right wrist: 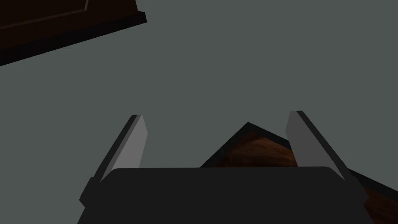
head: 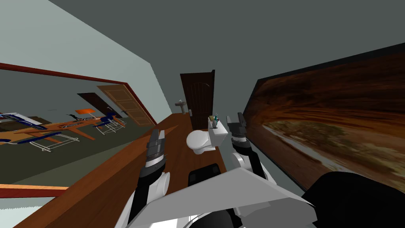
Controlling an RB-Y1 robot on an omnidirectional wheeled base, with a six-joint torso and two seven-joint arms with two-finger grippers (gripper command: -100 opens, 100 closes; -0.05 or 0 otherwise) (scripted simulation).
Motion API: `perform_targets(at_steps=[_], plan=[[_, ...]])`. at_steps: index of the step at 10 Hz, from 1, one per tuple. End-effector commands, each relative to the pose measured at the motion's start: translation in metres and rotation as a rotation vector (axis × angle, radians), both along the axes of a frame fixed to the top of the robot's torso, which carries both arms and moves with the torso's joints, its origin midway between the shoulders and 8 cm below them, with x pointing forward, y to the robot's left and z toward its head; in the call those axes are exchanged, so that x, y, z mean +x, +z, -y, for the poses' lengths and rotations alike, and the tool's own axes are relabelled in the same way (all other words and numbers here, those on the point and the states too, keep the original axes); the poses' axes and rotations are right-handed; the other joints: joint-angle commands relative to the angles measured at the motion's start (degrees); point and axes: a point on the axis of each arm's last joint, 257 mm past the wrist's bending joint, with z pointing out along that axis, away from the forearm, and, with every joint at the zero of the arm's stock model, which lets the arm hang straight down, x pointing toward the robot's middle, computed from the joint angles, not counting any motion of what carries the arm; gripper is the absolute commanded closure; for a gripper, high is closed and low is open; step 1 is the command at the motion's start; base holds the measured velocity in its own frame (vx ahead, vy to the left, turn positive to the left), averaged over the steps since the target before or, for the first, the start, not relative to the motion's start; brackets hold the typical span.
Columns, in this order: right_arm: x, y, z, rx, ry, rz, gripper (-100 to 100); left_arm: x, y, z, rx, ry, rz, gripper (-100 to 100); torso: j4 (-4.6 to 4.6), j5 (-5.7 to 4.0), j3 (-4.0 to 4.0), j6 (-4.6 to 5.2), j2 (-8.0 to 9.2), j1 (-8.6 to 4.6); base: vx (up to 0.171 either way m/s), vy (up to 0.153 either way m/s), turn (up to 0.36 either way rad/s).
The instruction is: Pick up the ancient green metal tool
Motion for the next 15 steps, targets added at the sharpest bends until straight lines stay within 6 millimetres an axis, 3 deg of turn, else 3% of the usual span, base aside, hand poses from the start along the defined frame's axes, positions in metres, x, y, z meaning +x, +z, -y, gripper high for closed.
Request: perform_targets(at_steps=[1, 7, 14, 15], plan=[[0.006, -0.011, -0.002, -0.055, -0.006, -0.043, -100, 0.000, 0.000, 0.000, 0.000, 0.000, 0.000, 0, 0.00, 0.00, 0.00, 0.00, 0.00, 0.00, 0.008, 0.029, 0.104], [0.028, -0.077, 0.008, -0.308, -0.077, -0.264, -100, 0.000, 0.000, 0.000, 0.000, 0.000, 0.000, 0, -0.02, 0.07, -0.04, -0.02, -0.06, 0.32, 0.017, 0.079, 0.125], [0.036, -0.186, 0.066, -0.737, -0.211, -0.601, -100, 0.000, 0.000, 0.000, 0.000, 0.000, 0.000, 0, -0.03, 0.10, -0.06, 0.00, -0.10, 0.40, 0.034, 0.117, 0.167], [0.037, -0.186, 0.065, -0.750, -0.206, -0.600, -100, 0.000, 0.000, 0.000, 0.000, 0.000, 0.000, 0, -0.02, 0.11, -0.05, -0.01, -0.08, 0.45, 0.023, 0.084, 0.043]])
